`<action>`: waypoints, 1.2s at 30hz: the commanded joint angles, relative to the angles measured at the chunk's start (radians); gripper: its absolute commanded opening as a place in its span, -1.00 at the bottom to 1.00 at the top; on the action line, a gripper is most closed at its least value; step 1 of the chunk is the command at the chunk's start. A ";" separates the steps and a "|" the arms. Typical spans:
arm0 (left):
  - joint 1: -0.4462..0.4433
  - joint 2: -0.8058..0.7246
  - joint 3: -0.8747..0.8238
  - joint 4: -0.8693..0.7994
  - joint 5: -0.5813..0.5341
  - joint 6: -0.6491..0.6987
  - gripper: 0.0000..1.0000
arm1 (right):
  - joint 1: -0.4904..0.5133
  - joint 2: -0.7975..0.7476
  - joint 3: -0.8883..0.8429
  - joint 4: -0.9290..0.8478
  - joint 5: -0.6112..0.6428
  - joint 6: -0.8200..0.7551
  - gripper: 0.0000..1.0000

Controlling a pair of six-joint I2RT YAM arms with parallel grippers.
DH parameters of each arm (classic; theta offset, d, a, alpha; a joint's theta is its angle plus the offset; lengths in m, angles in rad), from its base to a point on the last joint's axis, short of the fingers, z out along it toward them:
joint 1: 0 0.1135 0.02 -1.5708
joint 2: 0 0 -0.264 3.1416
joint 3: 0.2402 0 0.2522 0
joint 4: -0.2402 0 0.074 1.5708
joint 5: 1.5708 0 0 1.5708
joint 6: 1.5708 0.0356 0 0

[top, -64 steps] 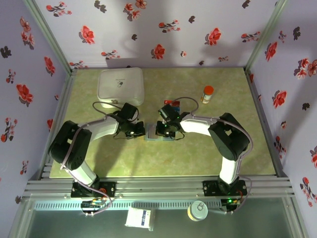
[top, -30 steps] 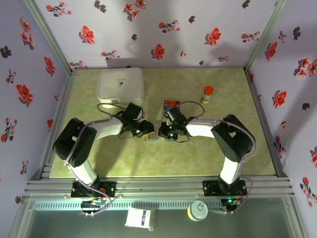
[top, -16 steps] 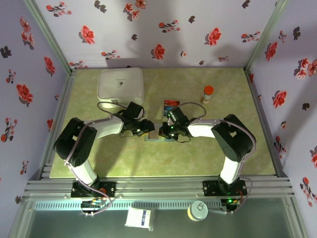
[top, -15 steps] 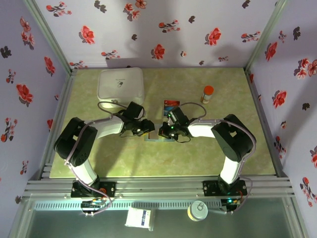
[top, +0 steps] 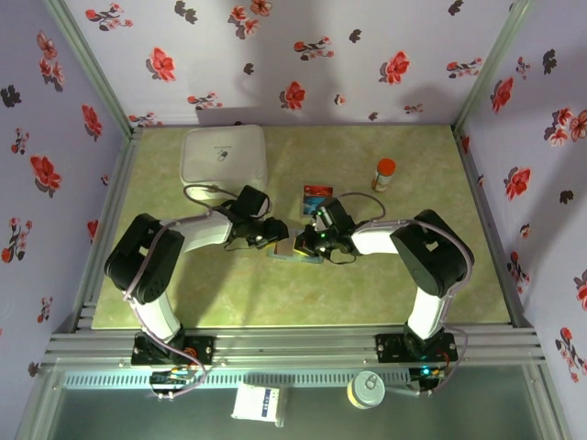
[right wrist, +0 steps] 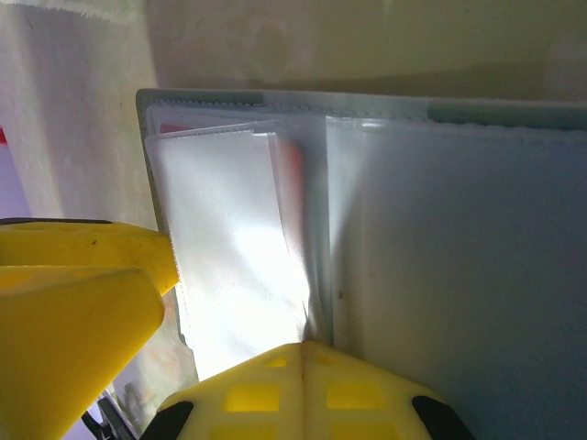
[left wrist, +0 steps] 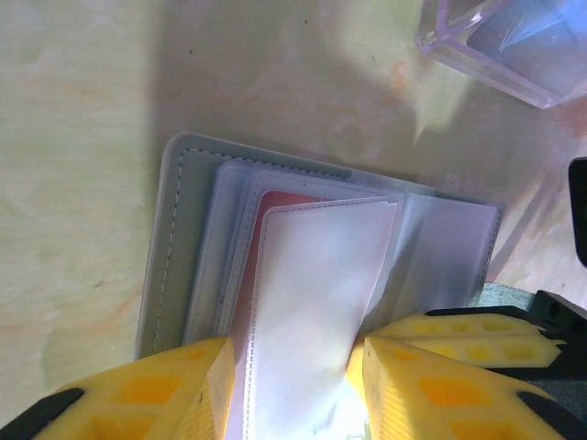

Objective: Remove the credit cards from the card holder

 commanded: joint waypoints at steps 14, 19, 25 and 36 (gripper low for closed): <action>-0.033 -0.003 0.055 -0.009 0.032 0.018 -0.49 | -0.007 -0.075 -0.004 -0.047 0.005 0.006 -0.70; -0.042 -0.031 0.065 -0.023 0.033 0.013 -0.47 | -0.012 -0.193 0.011 -0.172 0.082 -0.034 -0.57; -0.072 -0.010 0.099 -0.027 0.038 0.005 -0.47 | -0.030 -0.344 0.014 -0.311 0.169 -0.074 -0.47; -0.136 0.100 0.180 0.000 0.076 -0.016 -0.28 | -0.063 -0.575 -0.037 -0.480 0.315 -0.115 -0.37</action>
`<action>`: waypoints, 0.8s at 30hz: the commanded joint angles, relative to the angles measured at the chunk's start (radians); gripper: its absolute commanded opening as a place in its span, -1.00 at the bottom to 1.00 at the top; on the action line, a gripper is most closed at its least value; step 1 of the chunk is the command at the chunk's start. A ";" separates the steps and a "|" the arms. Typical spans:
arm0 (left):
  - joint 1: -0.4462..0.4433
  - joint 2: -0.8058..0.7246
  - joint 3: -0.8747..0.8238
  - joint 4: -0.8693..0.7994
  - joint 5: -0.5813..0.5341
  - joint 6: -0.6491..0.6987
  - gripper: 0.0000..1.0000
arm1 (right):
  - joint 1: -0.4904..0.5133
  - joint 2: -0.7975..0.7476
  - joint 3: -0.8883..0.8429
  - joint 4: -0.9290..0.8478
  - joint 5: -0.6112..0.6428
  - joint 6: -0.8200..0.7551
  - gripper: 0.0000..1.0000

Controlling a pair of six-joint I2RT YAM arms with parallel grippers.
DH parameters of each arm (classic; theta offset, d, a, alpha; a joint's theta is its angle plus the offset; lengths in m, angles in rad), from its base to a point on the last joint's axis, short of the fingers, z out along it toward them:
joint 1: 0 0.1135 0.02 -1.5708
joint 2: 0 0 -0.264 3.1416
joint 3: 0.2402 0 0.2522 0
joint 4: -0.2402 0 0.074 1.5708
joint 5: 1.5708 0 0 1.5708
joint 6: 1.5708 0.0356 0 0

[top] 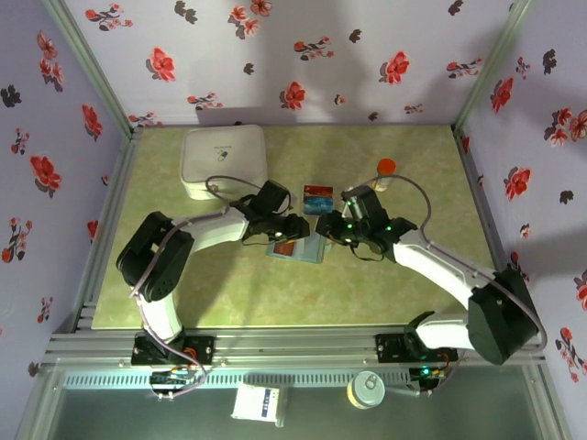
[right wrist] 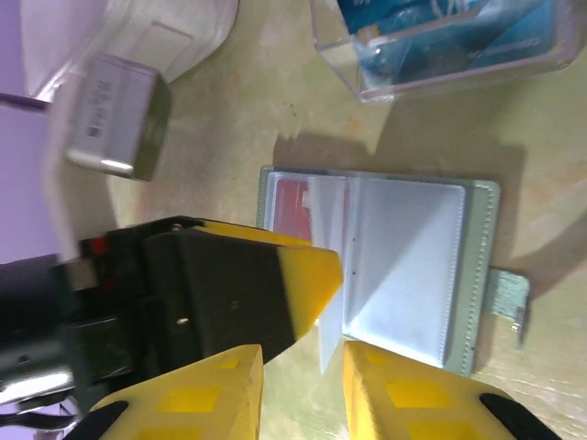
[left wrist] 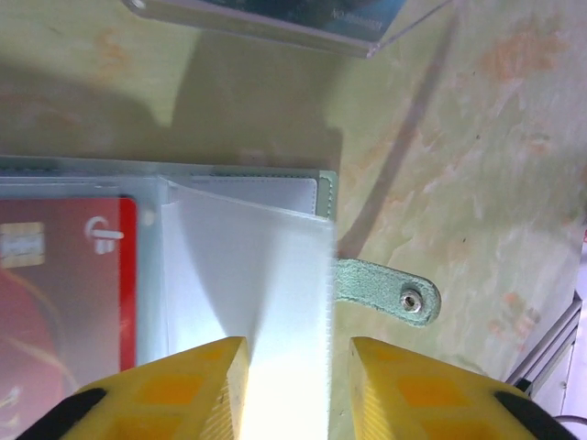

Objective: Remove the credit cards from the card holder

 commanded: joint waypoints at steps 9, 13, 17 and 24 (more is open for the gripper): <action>-0.026 0.113 0.053 0.035 0.075 -0.020 -0.15 | -0.013 -0.092 -0.068 -0.095 0.075 0.002 -0.30; -0.026 0.135 0.054 0.046 0.090 -0.016 -0.05 | -0.013 -0.105 -0.073 -0.103 0.074 0.008 -0.27; -0.025 0.129 0.056 0.049 0.098 -0.007 0.02 | -0.011 -0.114 -0.082 -0.100 0.072 0.019 -0.25; 0.008 0.033 0.045 0.031 0.062 0.021 0.02 | -0.001 -0.103 -0.087 -0.068 0.057 0.037 -0.25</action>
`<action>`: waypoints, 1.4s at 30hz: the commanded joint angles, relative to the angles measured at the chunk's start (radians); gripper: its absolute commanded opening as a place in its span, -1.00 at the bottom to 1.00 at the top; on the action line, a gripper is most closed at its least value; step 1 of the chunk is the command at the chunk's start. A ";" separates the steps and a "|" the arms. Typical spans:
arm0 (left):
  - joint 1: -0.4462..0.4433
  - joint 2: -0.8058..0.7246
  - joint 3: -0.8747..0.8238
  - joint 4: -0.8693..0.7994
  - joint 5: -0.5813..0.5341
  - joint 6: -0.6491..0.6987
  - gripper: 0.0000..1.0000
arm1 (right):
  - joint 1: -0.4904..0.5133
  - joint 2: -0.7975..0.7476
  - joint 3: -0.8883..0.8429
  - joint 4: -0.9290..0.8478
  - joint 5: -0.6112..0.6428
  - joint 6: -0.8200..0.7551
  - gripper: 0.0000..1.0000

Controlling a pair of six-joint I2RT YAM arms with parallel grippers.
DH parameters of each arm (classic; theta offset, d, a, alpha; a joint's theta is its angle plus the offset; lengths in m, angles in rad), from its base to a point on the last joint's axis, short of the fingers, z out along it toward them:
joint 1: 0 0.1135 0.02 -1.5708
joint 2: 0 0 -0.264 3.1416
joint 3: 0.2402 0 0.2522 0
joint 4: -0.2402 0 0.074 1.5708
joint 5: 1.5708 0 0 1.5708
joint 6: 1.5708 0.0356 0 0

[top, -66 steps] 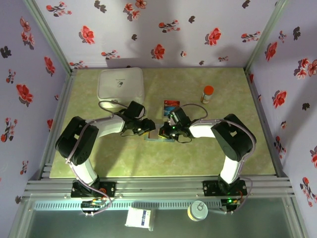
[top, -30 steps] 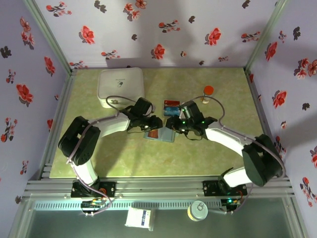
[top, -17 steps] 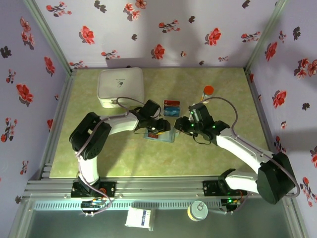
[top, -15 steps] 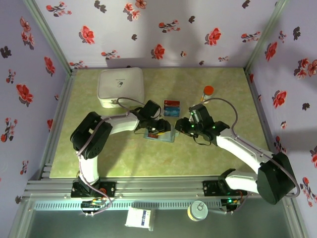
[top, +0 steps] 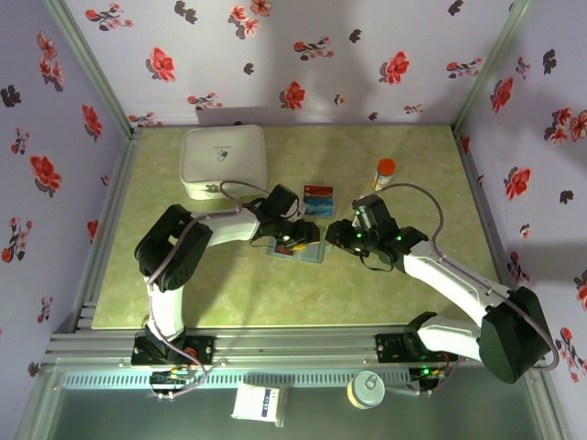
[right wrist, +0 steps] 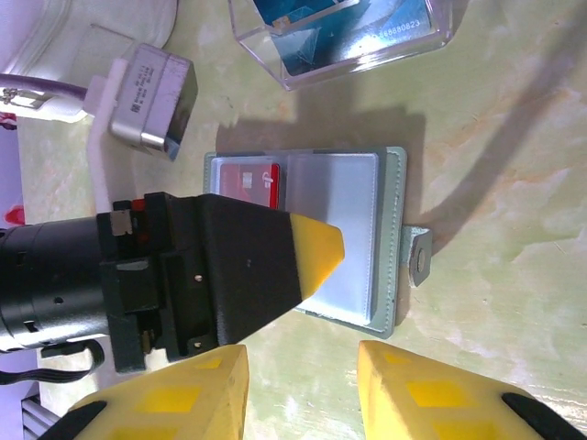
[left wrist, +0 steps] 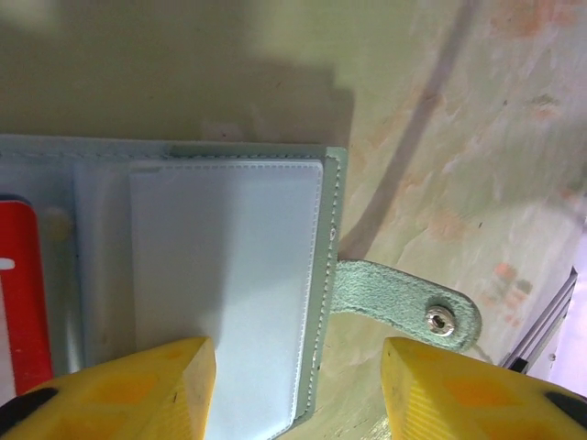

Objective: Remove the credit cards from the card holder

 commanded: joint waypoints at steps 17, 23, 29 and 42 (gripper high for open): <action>0.154 -0.196 -0.200 -0.074 -0.049 0.112 -0.22 | 0.117 0.205 0.108 0.083 -0.018 0.037 -0.29; 0.155 -0.213 -0.247 -0.042 -0.044 0.090 -0.22 | 0.135 0.266 0.155 0.082 -0.030 0.023 -0.30; 0.152 -0.248 -0.286 -0.007 -0.034 0.052 -0.22 | 0.140 0.314 0.187 0.083 -0.053 0.013 -0.31; 0.165 -0.313 -0.270 -0.060 -0.061 0.078 -0.29 | 0.143 0.403 0.228 0.113 -0.089 0.010 -0.35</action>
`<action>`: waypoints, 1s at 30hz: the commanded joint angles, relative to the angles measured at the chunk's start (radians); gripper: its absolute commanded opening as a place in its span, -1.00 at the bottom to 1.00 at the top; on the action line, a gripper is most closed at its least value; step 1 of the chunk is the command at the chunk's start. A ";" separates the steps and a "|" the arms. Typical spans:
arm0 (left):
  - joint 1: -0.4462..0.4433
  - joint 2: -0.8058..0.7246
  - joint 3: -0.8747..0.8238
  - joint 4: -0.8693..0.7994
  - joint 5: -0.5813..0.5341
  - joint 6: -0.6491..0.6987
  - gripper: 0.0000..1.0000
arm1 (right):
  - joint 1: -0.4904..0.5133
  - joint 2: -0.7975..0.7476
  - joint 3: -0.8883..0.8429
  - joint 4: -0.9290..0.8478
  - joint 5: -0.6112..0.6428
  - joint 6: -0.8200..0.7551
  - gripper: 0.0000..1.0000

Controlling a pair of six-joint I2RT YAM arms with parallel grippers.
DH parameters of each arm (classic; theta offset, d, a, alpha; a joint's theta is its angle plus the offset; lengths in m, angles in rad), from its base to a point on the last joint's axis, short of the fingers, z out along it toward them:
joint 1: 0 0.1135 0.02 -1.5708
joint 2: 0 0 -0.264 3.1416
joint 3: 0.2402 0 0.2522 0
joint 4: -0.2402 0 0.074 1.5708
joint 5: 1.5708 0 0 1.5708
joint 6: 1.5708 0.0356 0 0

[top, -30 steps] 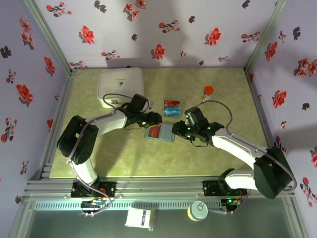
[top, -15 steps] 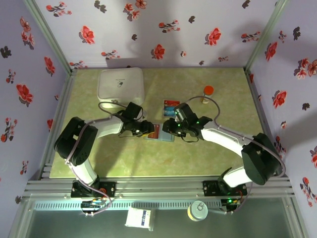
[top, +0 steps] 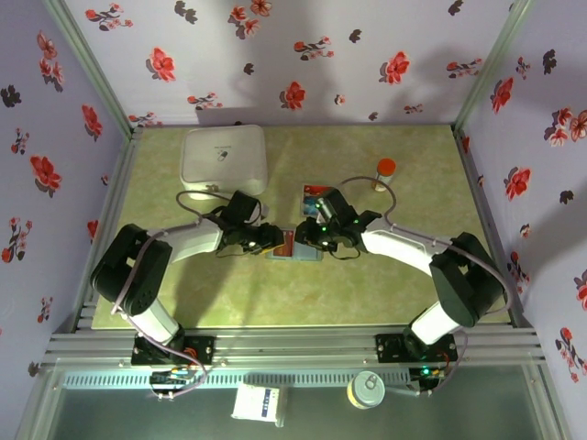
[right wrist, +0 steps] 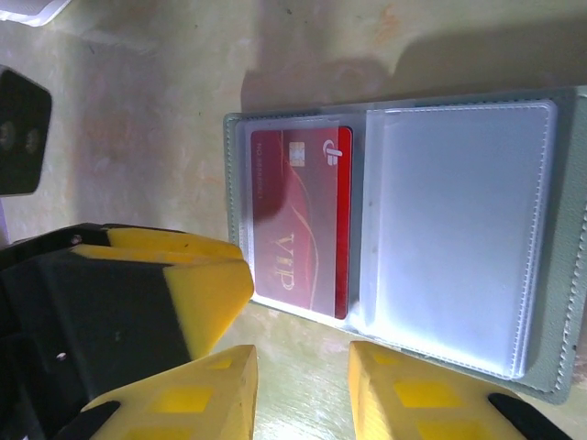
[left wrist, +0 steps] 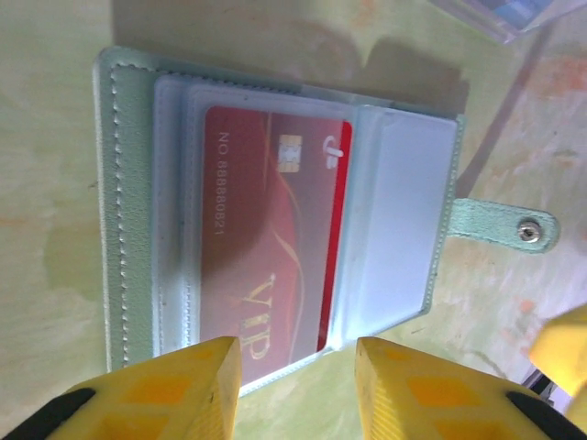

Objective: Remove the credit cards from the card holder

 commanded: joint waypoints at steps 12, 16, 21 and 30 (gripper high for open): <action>0.060 0.087 0.113 -0.151 -0.030 0.143 -0.78 | 0.009 0.109 0.073 0.050 -0.039 -0.006 -0.38; 0.069 0.109 0.110 -0.142 -0.029 0.151 -0.83 | 0.010 0.145 0.081 0.073 -0.052 0.000 -0.39; 0.073 0.117 0.093 -0.133 -0.023 0.149 -0.86 | 0.010 0.181 0.089 0.093 -0.065 0.004 -0.39; 0.073 0.108 0.056 -0.115 -0.009 0.128 -0.88 | 0.010 0.247 0.112 0.117 -0.085 0.000 -0.41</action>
